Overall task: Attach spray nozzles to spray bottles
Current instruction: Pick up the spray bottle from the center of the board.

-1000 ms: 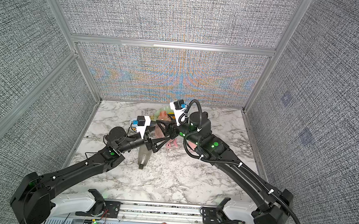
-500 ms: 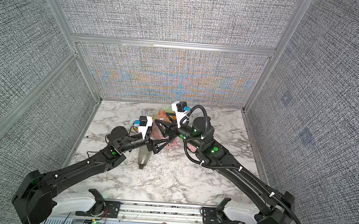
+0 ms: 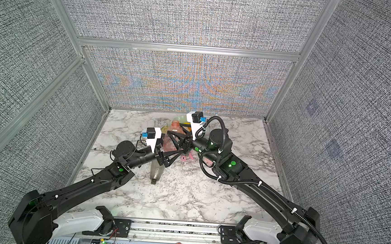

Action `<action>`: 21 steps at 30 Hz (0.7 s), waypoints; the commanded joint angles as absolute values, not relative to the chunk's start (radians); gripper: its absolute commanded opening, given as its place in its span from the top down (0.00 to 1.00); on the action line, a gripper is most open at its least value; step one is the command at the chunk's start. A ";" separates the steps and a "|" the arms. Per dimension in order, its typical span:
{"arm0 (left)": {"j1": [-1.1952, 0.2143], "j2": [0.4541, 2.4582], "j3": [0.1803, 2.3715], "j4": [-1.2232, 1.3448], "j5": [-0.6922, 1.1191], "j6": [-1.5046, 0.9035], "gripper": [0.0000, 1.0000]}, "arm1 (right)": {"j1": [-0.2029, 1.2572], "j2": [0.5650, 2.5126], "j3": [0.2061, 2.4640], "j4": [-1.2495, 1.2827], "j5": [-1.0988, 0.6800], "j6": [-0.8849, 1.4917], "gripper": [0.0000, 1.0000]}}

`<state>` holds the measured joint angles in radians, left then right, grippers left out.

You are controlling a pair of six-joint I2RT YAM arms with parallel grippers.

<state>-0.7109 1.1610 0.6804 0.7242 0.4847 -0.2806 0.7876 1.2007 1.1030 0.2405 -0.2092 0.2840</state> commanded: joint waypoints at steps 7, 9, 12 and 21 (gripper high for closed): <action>-0.710 1.168 0.694 0.743 0.445 -0.250 0.23 | 0.801 1.205 1.116 0.278 -0.238 0.306 0.24; -0.710 1.162 0.690 0.739 0.410 -0.242 0.23 | 0.807 1.198 1.131 0.253 -0.236 0.302 0.18; -0.710 1.152 0.677 0.751 0.353 -0.233 0.23 | 0.826 1.186 1.170 0.185 -0.199 0.271 0.15; -0.711 1.070 0.617 0.806 0.100 -0.167 0.22 | 0.872 1.100 1.205 -0.019 0.220 0.312 0.11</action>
